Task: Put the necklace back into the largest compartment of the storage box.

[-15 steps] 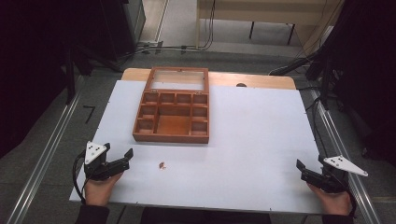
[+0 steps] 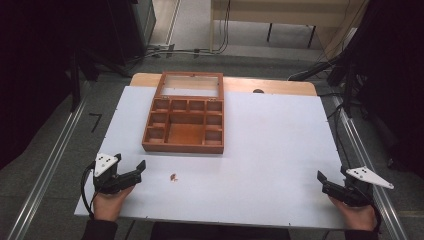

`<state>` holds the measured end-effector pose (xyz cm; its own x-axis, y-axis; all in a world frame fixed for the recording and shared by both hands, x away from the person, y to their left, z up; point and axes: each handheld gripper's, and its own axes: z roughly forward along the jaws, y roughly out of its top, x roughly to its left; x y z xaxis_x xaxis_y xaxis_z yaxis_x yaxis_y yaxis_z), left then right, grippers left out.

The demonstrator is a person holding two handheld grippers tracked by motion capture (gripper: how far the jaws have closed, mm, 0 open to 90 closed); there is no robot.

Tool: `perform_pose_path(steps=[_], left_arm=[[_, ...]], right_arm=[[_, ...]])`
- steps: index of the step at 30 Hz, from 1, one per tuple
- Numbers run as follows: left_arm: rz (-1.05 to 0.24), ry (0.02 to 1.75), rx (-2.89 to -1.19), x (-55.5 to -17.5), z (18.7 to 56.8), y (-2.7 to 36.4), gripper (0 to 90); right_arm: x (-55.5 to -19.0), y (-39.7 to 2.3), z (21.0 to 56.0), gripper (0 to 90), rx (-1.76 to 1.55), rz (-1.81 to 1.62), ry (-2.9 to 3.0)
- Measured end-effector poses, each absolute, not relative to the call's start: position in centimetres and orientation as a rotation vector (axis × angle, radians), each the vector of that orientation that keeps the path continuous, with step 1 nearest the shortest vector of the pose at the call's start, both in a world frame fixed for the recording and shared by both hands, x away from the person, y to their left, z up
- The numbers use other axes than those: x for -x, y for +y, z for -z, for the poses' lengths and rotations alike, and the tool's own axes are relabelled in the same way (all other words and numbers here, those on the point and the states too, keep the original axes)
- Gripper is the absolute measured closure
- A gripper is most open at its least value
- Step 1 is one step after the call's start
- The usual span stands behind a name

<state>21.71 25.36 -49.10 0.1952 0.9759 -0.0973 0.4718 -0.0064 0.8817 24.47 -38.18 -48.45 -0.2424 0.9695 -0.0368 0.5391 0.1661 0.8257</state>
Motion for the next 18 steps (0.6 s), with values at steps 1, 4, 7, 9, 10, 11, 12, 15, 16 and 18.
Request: perform_pose_path(steps=[1,4,7,9,10,11,12,15,16,18], left_arm=[[-0.738,1.400,-1.614,-21.7,49.1,25.3,12.1],[-0.734,1.397,-1.616,-21.7,49.2,25.1,12.1],[-0.724,1.390,-1.622,-21.8,49.3,25.0,12.6],[-0.714,1.387,-1.626,-21.8,49.4,24.9,12.7],[-0.707,1.388,-1.629,-21.9,49.4,24.8,12.7],[-0.702,1.385,-1.630,-21.9,49.4,24.8,12.7],[-0.702,1.385,-1.630,-21.9,49.4,24.8,12.7],[-0.695,1.377,-1.648,-21.9,49.6,24.4,12.7],[-0.695,1.372,-1.658,-22.0,49.6,24.1,12.7],[-0.693,1.367,-1.666,-22.0,49.7,23.9,12.7]], right_arm=[[-24.5,-38.2,48.4,15.3,-1.426,-0.951,1.863],[-24.5,-38.2,48.4,15.2,-1.426,-0.950,1.863],[-24.5,-38.2,48.5,15.3,-1.426,-0.951,1.864],[-24.5,-38.2,48.5,15.3,-1.426,-0.950,1.864],[-24.5,-38.2,48.5,15.3,-1.426,-0.950,1.864],[-24.5,-38.1,48.5,15.3,-1.425,-0.950,1.864],[-24.5,-38.1,48.5,15.2,-1.424,-0.949,1.865],[-24.5,-38.1,48.5,15.3,-1.425,-0.948,1.864],[-24.5,-38.1,48.5,15.2,-1.424,-0.948,1.864],[-24.5,-38.1,48.5,15.3,-1.424,-0.949,1.866]])
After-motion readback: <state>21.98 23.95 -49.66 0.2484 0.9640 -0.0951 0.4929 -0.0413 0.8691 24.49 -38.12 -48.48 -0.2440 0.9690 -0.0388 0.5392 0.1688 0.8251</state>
